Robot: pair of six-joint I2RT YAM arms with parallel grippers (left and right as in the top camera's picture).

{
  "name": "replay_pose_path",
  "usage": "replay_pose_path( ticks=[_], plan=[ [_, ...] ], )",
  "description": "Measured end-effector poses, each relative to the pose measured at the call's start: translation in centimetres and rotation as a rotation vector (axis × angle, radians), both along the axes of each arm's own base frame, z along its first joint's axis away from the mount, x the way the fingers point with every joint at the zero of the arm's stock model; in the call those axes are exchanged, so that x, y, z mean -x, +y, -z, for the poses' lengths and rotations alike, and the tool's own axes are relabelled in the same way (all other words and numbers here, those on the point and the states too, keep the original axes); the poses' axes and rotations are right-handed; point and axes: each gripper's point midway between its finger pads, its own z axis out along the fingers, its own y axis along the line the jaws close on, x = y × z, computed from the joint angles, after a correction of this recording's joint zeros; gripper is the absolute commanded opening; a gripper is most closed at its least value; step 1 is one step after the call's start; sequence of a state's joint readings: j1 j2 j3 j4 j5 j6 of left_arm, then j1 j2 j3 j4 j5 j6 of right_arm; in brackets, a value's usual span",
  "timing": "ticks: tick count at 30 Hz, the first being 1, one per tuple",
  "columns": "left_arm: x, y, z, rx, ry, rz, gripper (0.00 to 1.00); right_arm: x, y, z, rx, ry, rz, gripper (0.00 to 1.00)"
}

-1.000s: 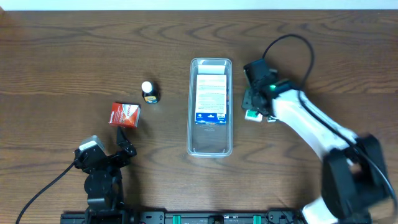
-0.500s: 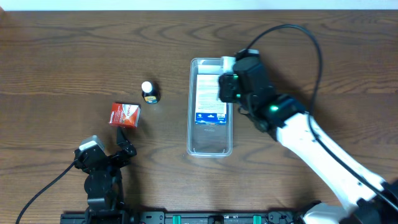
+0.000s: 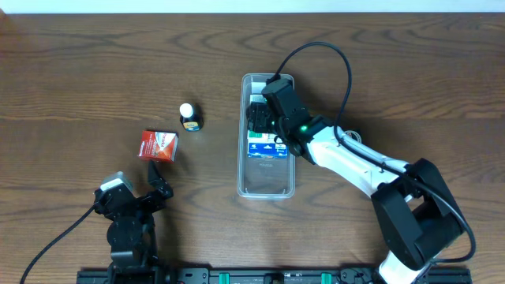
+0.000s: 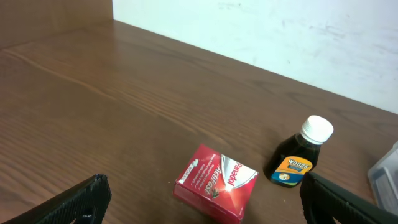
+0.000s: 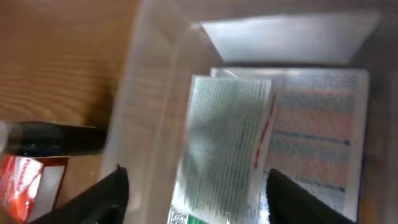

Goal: Pack container
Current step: 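Place the white-green box into the container beside the blue box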

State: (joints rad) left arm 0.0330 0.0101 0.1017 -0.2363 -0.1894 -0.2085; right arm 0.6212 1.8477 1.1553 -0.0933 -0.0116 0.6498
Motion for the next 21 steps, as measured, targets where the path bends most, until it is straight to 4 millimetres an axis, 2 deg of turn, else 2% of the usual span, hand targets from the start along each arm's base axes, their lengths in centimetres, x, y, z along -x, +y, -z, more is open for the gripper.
replay_pose_path(
  ticks=[3,4,6,7,11,15,21],
  plan=[
    [0.0,0.0,0.0,0.000,0.000,0.000,0.98,-0.5,0.4,-0.7,-0.010,-0.039,-0.022,0.59],
    [0.0,0.0,0.0,0.000,0.000,0.000,0.98,-0.5,0.3,-0.7,-0.007,-0.039,-0.027,0.51],
    [0.0,0.0,0.0,0.000,0.000,0.000,0.98,-0.4,0.1,-0.4,-0.003,-0.023,-0.026,0.16],
    [0.0,0.0,0.0,0.000,0.000,0.000,0.98,-0.3,-0.1,-0.2,-0.003,-0.010,-0.016,0.08],
    [0.0,0.0,0.0,0.000,0.000,0.000,0.98,0.4,-0.9,0.8,0.014,0.051,0.002,0.11],
    [0.0,0.0,0.0,0.000,0.000,0.000,0.98,1.2,-1.1,1.4,0.029,0.088,-0.002,0.03],
    [0.0,0.0,0.0,0.000,0.000,0.000,0.98,1.3,-1.6,1.7,0.052,0.094,0.020,0.03]
  ],
)
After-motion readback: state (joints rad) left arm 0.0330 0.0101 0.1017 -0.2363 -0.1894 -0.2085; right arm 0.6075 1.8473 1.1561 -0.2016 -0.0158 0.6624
